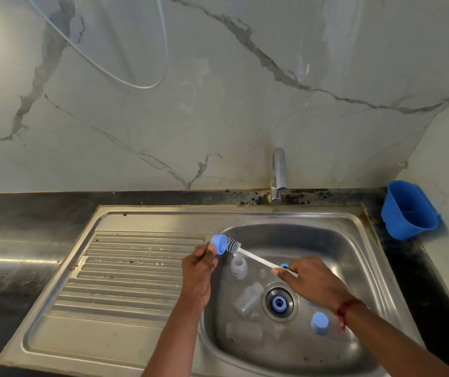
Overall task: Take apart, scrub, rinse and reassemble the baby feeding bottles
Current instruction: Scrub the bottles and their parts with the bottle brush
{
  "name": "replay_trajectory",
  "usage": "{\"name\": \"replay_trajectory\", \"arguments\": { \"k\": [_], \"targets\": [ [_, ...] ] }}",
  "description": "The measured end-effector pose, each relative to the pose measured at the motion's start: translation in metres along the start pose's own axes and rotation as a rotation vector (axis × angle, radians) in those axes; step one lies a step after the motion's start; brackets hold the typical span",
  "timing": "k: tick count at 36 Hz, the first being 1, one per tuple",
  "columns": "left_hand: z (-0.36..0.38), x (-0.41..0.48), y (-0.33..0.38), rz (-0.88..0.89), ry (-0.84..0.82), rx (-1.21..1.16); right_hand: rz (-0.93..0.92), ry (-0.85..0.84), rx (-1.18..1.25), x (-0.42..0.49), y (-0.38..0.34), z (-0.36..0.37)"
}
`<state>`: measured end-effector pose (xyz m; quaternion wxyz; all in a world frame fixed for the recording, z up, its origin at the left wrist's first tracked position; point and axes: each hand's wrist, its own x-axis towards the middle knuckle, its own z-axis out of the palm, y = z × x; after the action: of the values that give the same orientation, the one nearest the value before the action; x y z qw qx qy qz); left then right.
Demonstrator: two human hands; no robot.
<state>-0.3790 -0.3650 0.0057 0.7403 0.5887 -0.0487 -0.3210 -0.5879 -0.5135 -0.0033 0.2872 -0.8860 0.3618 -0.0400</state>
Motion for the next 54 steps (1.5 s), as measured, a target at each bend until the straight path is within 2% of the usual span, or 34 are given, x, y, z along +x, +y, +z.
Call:
{"name": "replay_trajectory", "arguments": {
  "k": [5, 11, 15, 17, 23, 29, 39, 41, 48, 54],
  "targets": [
    [0.009, -0.006, -0.006, 0.09, -0.071, 0.19, 0.022, -0.011, -0.001, 0.003, -0.005, -0.001],
    [0.0, 0.009, -0.003, 0.147, 0.012, 0.206, 0.027, -0.047, 0.001, -0.001, -0.004, -0.005],
    [0.002, 0.009, -0.004, 0.161, -0.098, 0.275, 0.005, -0.05, -0.009, 0.002, -0.008, -0.007],
    [0.005, 0.008, -0.006, 0.154, -0.094, 0.265, -0.001, -0.04, -0.002, 0.004, -0.01, -0.006],
    [-0.002, 0.019, -0.001, 0.122, 0.069, 0.143, -0.012, -0.051, -0.004, 0.001, -0.005, -0.001],
    [0.003, 0.019, 0.0, 0.078, -0.007, 0.16, -0.014, -0.027, 0.008, 0.002, -0.013, -0.005],
    [0.003, 0.019, 0.01, 0.059, 0.075, 0.149, -0.045, -0.025, -0.069, -0.004, -0.021, -0.005],
    [0.004, 0.019, 0.012, 0.029, 0.075, 0.143, -0.061, -0.009, -0.089, -0.003, -0.02, -0.007],
    [0.007, 0.017, 0.016, -0.242, 0.093, 0.07, -0.088, -0.015, -0.175, 0.001, -0.013, -0.009],
    [0.007, 0.02, 0.024, -0.437, 0.154, -0.186, -0.059, 0.013, -0.181, -0.005, -0.005, -0.009]
  ]
}}
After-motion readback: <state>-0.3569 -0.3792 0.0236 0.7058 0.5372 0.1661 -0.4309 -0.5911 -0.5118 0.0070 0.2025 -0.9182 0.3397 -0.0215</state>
